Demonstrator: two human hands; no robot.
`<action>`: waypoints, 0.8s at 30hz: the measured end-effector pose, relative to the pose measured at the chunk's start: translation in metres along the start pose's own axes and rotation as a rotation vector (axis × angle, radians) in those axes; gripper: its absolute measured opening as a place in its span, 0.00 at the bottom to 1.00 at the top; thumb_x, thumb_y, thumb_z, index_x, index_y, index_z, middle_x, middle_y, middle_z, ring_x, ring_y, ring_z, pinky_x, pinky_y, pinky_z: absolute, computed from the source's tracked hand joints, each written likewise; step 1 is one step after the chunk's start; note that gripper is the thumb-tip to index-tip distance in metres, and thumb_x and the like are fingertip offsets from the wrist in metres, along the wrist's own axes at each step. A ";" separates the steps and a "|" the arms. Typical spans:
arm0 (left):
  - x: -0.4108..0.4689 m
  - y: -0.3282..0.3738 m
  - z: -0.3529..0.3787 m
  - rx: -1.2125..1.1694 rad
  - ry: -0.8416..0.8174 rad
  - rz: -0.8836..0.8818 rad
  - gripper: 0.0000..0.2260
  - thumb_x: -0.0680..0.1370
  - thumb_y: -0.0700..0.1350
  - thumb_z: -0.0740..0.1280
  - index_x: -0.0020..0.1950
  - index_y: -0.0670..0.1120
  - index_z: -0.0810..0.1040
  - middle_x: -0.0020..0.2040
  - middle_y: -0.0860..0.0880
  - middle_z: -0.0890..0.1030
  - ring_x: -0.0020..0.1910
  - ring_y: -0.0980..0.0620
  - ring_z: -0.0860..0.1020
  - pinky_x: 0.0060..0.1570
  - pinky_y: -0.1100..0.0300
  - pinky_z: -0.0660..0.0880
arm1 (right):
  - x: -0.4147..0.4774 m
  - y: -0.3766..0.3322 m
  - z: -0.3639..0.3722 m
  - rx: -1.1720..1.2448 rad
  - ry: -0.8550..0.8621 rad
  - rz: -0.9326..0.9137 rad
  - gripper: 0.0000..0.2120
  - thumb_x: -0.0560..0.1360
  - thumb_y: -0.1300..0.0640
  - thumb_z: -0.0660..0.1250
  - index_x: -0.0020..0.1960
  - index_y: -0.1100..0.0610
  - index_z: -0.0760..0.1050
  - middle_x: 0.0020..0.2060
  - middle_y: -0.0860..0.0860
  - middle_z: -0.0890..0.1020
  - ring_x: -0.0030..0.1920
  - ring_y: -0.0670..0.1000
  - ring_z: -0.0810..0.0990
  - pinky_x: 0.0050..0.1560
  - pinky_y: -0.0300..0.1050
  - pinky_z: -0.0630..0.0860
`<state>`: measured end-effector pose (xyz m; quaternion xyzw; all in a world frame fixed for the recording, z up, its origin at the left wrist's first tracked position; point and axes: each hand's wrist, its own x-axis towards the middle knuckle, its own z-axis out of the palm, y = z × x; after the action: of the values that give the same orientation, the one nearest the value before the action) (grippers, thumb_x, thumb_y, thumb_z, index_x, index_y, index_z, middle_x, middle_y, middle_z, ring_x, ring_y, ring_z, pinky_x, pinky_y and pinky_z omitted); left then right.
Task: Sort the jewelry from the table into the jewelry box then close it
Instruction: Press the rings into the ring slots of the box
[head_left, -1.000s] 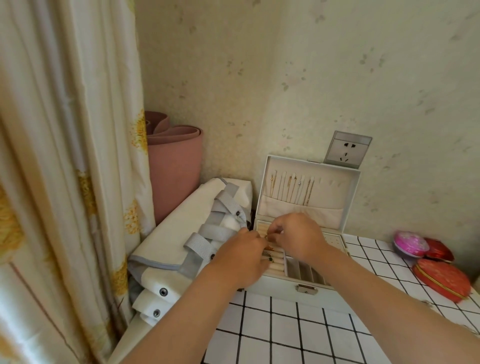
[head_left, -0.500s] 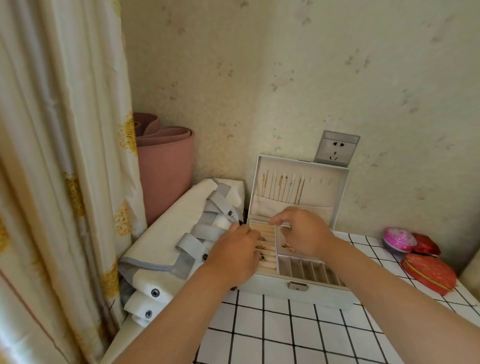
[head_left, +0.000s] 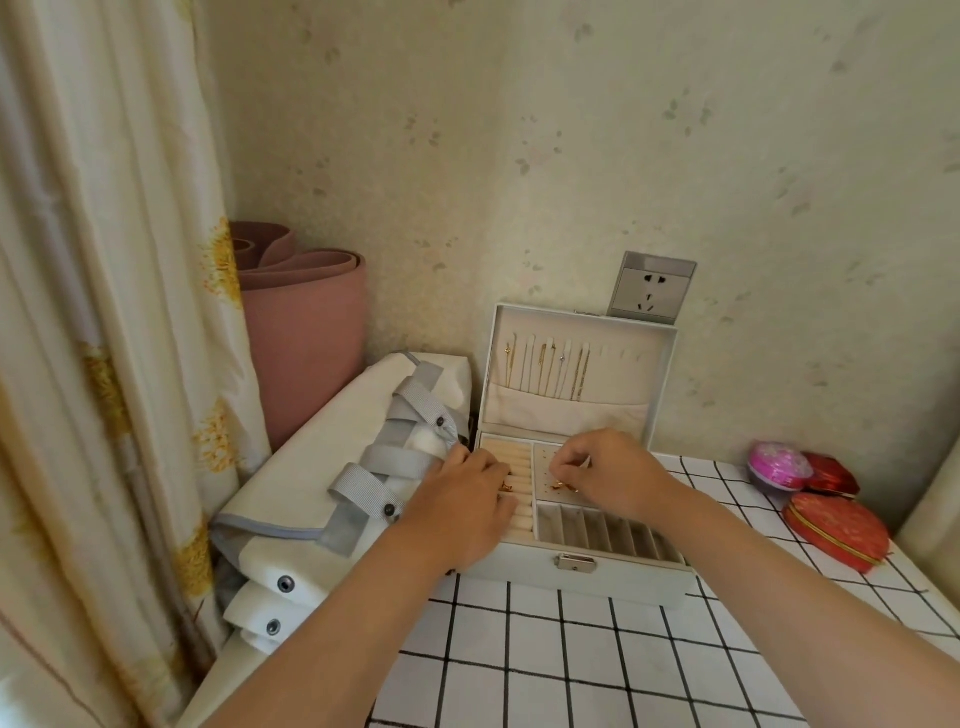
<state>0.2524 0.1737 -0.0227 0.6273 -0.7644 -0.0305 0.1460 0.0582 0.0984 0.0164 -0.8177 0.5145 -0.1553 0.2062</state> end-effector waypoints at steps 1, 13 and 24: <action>0.000 0.001 -0.001 -0.016 0.011 -0.005 0.21 0.83 0.55 0.53 0.74 0.49 0.67 0.69 0.53 0.69 0.66 0.51 0.62 0.69 0.53 0.62 | 0.001 0.000 0.001 0.016 0.005 -0.005 0.07 0.77 0.55 0.70 0.43 0.47 0.84 0.42 0.40 0.84 0.46 0.39 0.80 0.55 0.43 0.78; 0.005 0.006 -0.034 -0.792 0.310 -0.066 0.11 0.78 0.40 0.69 0.53 0.56 0.77 0.44 0.57 0.81 0.46 0.64 0.78 0.46 0.74 0.72 | 0.008 -0.050 -0.003 0.949 -0.089 0.163 0.06 0.75 0.65 0.72 0.52 0.59 0.83 0.35 0.55 0.83 0.32 0.49 0.79 0.35 0.42 0.80; 0.009 0.001 -0.045 -1.047 0.401 -0.404 0.03 0.73 0.44 0.76 0.42 0.51 0.83 0.39 0.54 0.84 0.40 0.58 0.81 0.47 0.62 0.78 | 0.011 -0.065 0.002 0.702 0.067 -0.065 0.09 0.78 0.68 0.67 0.50 0.56 0.82 0.46 0.57 0.83 0.34 0.51 0.81 0.33 0.46 0.82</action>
<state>0.2618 0.1711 0.0221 0.5983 -0.4709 -0.3112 0.5687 0.1144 0.1139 0.0471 -0.7075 0.4098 -0.3559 0.4527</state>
